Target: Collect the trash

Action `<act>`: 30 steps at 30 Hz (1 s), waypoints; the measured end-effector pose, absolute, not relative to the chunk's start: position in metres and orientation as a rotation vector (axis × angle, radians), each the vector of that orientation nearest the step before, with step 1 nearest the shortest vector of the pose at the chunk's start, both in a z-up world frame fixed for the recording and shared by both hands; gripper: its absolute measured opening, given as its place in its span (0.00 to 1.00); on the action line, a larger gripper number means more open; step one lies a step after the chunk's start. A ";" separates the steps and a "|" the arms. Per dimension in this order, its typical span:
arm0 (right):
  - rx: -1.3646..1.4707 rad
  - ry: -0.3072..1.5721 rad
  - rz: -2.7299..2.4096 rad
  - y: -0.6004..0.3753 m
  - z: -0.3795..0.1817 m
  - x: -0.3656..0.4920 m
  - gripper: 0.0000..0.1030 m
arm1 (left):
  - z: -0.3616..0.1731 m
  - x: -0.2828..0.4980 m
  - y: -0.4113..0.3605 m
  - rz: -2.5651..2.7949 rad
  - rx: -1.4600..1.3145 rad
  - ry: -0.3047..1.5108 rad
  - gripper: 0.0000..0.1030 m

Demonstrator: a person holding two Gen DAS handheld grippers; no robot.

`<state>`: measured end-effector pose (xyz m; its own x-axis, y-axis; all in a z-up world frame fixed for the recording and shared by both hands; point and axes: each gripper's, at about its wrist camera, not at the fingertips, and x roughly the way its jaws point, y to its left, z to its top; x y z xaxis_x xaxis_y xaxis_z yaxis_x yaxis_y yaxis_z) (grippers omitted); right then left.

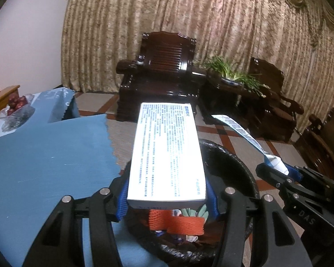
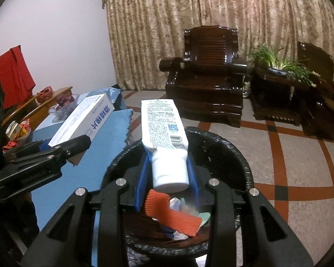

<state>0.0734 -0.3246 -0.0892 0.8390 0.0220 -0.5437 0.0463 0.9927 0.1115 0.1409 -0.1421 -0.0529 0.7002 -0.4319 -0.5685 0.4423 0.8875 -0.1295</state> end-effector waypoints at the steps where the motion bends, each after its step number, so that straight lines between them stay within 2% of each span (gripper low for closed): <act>1: 0.124 0.578 -0.016 -0.327 -0.091 0.075 0.31 | -0.055 0.142 -0.146 -0.492 0.023 0.630 0.53; 19: 0.126 0.669 -0.084 -0.357 -0.134 0.104 0.33 | -0.084 0.164 -0.173 -0.509 0.076 0.680 0.54; 20: 0.127 0.676 -0.090 -0.358 -0.136 0.108 0.35 | -0.086 0.165 -0.173 -0.512 0.078 0.687 0.56; 22: 0.128 0.684 -0.105 -0.361 -0.143 0.109 0.53 | -0.088 0.165 -0.173 -0.514 0.079 0.692 0.69; 23: 0.127 0.685 -0.110 -0.362 -0.145 0.109 0.54 | -0.088 0.165 -0.172 -0.513 0.078 0.691 0.71; 25: 0.128 0.680 -0.123 -0.365 -0.146 0.106 0.71 | -0.088 0.166 -0.172 -0.509 0.077 0.690 0.76; 27: 0.134 0.671 -0.133 -0.366 -0.145 0.103 0.78 | -0.087 0.167 -0.171 -0.502 0.073 0.693 0.78; 28: 0.139 0.667 -0.137 -0.366 -0.144 0.100 0.85 | -0.086 0.167 -0.170 -0.498 0.070 0.692 0.80; 30: 0.151 0.660 -0.142 -0.367 -0.141 0.096 0.89 | -0.082 0.166 -0.167 -0.492 0.070 0.686 0.84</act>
<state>0.0961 -0.3674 -0.1410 0.7812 -0.0837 -0.6187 0.1791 0.9794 0.0937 0.1657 -0.1675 -0.0823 0.6646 -0.4124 -0.6231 0.4578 0.8838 -0.0966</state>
